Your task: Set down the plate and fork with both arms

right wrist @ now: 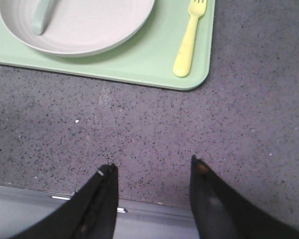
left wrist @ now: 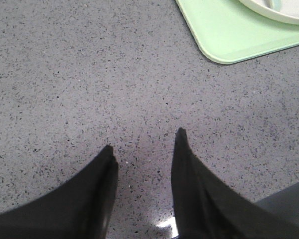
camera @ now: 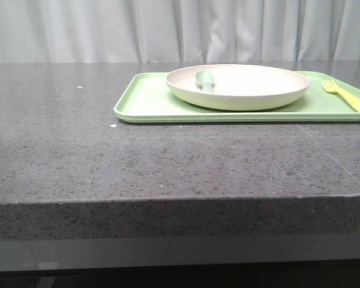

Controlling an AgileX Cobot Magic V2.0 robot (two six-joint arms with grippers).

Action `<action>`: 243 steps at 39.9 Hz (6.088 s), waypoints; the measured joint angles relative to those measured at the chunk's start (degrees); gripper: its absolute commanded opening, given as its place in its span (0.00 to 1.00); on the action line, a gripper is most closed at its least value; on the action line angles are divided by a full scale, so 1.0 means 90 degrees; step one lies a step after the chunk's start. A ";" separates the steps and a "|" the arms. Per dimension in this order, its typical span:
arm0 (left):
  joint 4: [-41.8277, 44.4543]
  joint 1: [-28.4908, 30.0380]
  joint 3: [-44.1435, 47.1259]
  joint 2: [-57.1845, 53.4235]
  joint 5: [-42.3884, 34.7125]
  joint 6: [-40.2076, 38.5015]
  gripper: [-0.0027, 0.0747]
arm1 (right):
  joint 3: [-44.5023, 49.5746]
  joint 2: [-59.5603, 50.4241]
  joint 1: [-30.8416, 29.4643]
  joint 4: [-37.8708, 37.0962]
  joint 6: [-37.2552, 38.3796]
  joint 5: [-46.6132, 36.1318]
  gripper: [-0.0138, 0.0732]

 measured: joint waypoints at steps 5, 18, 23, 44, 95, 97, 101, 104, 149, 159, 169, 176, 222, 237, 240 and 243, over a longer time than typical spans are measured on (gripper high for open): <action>0.0000 0.0000 0.0000 0.0000 0.0000 0.0000 0.37 | 0.0249 -0.0496 0.0000 -0.0017 0.0000 -0.0214 0.58; 0.0012 0.0000 0.0000 0.0000 -0.0205 0.0000 0.01 | 0.0369 -0.0693 0.0000 -0.0206 -0.0011 -0.0321 0.12; 0.0022 0.0000 0.0000 0.0000 -0.0365 0.0000 0.01 | 0.0369 -0.0693 0.0000 -0.0206 -0.0011 -0.0321 0.08; 0.0022 0.0000 0.0000 0.0000 -0.0688 0.0000 0.01 | 0.0369 -0.0693 0.0000 -0.0206 -0.0011 -0.0347 0.08; 0.2418 0.0573 0.5340 -0.5800 -0.4639 -0.2505 0.01 | 0.0369 -0.0693 0.0000 -0.0206 -0.0011 -0.0359 0.08; 0.2433 0.0573 0.5499 -0.5992 -0.4648 -0.2536 0.01 | 0.0369 -0.0693 0.0000 -0.0206 -0.0011 -0.0359 0.08; 0.2447 0.0573 0.5853 -0.6142 -0.4806 -0.2561 0.01 | 0.0369 -0.0693 0.0000 -0.0206 -0.0011 -0.0359 0.08; 0.2447 0.0573 0.6031 -0.6142 -0.4981 -0.2561 0.01 | 0.0369 -0.0693 0.0000 -0.0206 -0.0011 -0.0359 0.08; 0.2456 0.0747 0.6031 -0.6142 -0.5350 -0.2575 0.01 | 0.0369 -0.0693 0.0000 -0.0206 -0.0011 -0.0359 0.08; 0.2456 0.0747 0.6031 -0.6142 -0.5350 -0.2575 0.01 | 0.0369 -0.0693 0.0000 -0.0206 -0.0011 -0.0359 0.08; 0.2456 0.0747 0.6031 -0.6142 -0.5350 -0.2575 0.01 | 0.0369 -0.0693 0.0000 -0.0206 -0.0011 -0.0359 0.08; 0.2456 0.0747 0.6031 -0.6142 -0.5350 -0.2575 0.01 | 0.0369 -0.0693 0.0000 -0.0206 -0.0011 -0.0359 0.08; 0.2456 0.0747 0.6031 -0.6142 -0.5350 -0.2575 0.01 | 0.5777 -0.4467 -0.1265 0.0532 -0.0011 -0.5531 0.08; 0.2456 0.0747 0.6031 -0.6142 -0.5350 -0.2575 0.01 | 0.5777 -0.4467 -0.1265 0.0218 -0.0011 -0.5573 0.08; 0.2456 0.0747 0.6031 -0.6142 -0.5350 -0.2575 0.01 | 0.5777 -0.4467 -0.1265 0.0143 -0.0011 -0.5573 0.08; 0.2456 0.0747 0.6031 -0.6142 -0.5350 -0.2575 0.01 | 0.5777 -0.4467 -0.1265 0.0119 -0.0011 -0.5573 0.08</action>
